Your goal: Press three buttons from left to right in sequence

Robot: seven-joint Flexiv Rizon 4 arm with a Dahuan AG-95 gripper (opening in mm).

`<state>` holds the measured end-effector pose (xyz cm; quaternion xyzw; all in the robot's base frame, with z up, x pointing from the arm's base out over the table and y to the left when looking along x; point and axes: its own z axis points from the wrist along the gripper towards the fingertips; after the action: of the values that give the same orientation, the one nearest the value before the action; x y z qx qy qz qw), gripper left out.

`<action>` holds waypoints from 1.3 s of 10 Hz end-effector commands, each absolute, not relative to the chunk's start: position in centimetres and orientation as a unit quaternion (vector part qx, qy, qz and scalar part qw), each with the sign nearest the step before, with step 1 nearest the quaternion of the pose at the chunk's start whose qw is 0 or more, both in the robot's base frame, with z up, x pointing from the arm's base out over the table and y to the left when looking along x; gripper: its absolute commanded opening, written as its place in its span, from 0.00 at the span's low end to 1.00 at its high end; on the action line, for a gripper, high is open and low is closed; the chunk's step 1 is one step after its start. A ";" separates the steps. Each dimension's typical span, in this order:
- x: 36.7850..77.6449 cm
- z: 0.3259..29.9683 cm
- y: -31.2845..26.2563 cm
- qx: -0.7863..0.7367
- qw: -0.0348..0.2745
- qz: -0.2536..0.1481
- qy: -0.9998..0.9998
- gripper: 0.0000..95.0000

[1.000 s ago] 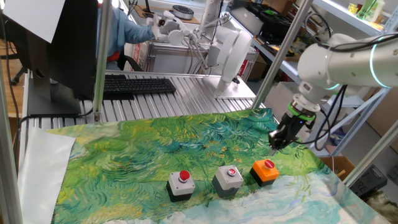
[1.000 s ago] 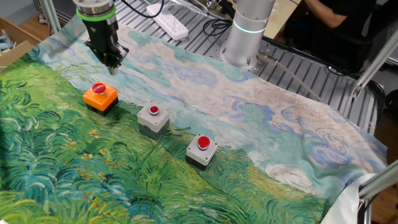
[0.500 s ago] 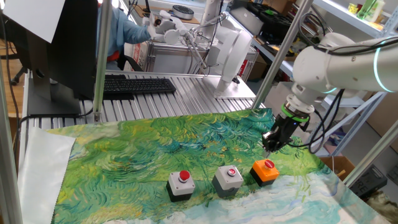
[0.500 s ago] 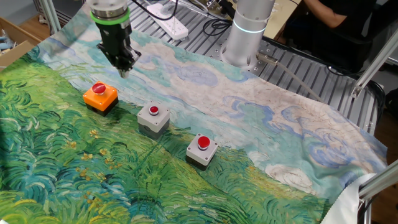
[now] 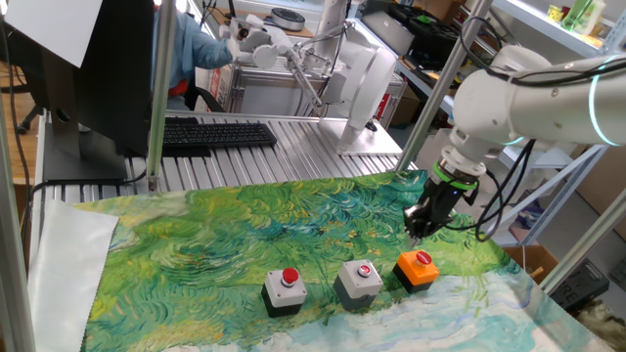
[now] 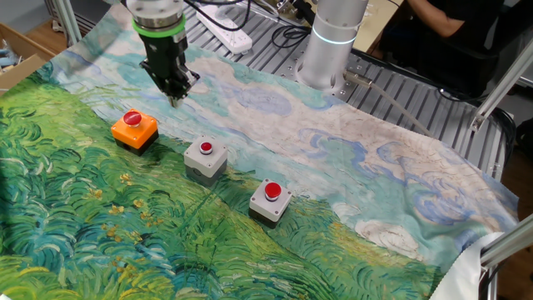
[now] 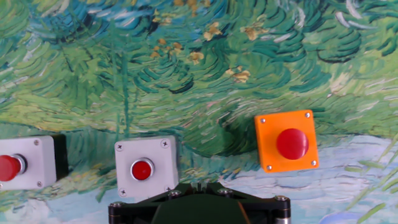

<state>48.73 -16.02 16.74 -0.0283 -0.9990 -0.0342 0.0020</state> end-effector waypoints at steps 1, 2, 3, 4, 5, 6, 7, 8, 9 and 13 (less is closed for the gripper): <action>48.3 16.4 -15.0 -0.037 0.001 -0.032 -0.999 0.00; 48.0 16.2 -14.4 -0.039 0.001 -0.029 -0.999 0.00; 48.0 16.1 -14.1 -0.039 0.004 -0.027 -0.999 0.00; 48.1 16.1 -14.1 -0.041 0.004 -0.027 -0.999 0.00; 48.4 16.1 -14.0 -0.045 0.005 -0.026 -0.999 0.00; 48.5 16.0 -13.9 -0.051 0.005 -0.027 -0.998 0.00; 48.6 16.1 -13.9 -0.053 0.004 -0.027 -0.998 0.00; 48.5 16.2 -14.0 -0.051 0.002 -0.024 -0.998 0.00; 48.3 16.5 -14.1 -0.044 0.002 -0.023 -0.999 0.00; 48.3 16.5 -14.2 -0.023 0.003 -0.026 -0.999 0.00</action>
<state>48.52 -14.15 16.54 -0.0226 -0.9993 -0.0280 0.0059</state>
